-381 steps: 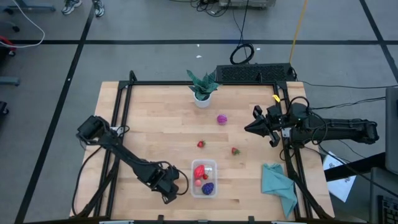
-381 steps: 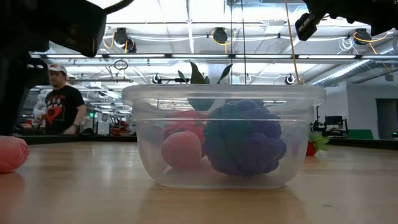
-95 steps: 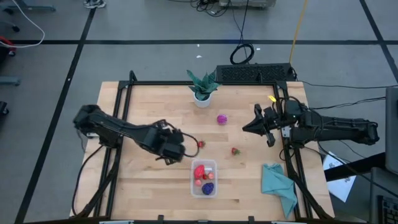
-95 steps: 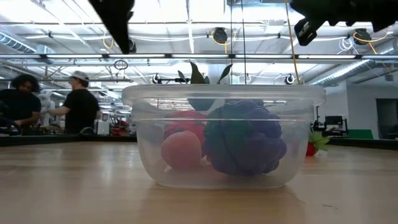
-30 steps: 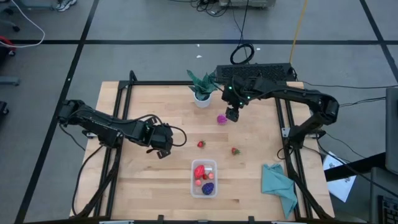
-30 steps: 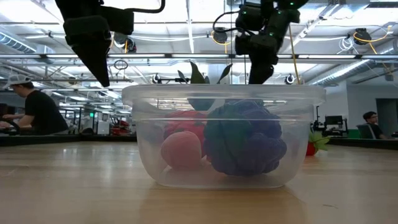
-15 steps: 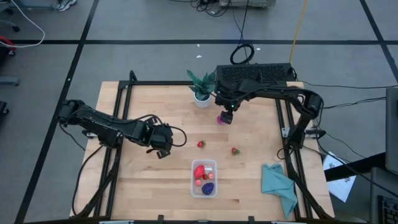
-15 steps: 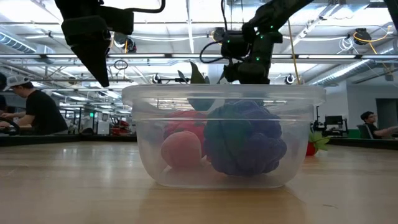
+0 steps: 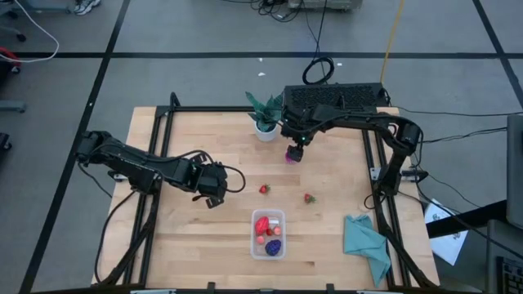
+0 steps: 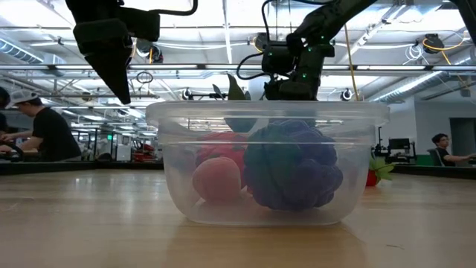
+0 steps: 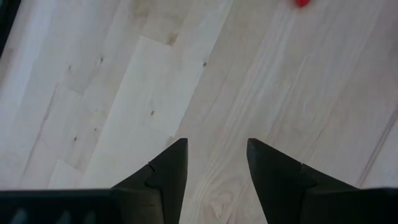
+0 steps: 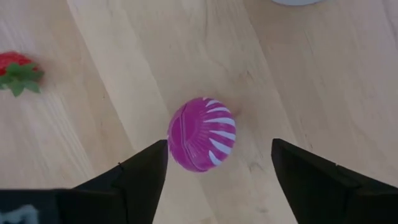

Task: Pick and placing Produce into tupperware
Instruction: Put the violet onion into the transparent container

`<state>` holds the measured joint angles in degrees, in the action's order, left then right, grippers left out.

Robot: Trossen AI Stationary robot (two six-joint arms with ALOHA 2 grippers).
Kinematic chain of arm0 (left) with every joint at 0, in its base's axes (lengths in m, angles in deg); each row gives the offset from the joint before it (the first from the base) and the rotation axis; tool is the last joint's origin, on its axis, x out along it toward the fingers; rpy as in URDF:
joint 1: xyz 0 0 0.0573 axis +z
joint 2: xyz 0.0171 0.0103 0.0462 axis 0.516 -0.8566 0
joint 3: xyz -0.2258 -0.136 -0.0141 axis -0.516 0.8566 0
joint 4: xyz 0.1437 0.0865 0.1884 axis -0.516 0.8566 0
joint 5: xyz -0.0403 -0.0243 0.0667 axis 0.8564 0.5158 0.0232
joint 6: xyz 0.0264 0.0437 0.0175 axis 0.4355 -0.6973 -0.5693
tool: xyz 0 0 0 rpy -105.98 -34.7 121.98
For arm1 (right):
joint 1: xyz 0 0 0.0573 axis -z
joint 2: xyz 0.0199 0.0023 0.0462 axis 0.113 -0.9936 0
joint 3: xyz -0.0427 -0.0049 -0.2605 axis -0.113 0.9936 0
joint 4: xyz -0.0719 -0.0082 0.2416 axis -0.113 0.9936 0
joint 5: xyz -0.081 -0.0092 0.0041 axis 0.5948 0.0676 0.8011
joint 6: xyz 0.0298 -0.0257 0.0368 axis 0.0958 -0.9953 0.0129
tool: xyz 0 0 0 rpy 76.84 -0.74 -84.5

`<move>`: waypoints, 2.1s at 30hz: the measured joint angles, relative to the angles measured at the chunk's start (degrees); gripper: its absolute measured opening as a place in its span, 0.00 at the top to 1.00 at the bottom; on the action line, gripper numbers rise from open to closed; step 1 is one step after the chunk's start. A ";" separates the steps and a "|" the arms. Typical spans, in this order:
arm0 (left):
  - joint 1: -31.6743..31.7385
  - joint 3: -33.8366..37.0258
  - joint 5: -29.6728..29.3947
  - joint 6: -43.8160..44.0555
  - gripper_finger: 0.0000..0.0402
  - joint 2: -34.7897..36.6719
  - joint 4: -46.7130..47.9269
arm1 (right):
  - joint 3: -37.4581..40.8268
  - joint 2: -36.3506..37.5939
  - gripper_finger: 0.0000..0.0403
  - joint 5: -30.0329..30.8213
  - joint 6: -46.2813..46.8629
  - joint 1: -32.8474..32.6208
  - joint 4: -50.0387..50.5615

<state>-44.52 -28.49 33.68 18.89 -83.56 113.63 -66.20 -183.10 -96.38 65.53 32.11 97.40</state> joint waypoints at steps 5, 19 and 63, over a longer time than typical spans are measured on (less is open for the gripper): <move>0.01 0.00 0.00 0.01 0.58 0.00 0.00 | 0.00 0.00 0.23 -0.04 1.87 0.08 0.53; 0.01 0.00 0.00 0.01 0.58 0.00 0.00 | 0.00 0.00 0.16 -0.22 3.20 -0.19 1.10; -0.02 0.00 0.04 0.01 0.58 0.00 -0.12 | 2.20 -2.58 0.16 -2.99 3.22 -0.18 -2.37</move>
<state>-44.54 -28.49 33.73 18.90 -83.56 113.51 -63.99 -185.68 -99.37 68.75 31.93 95.03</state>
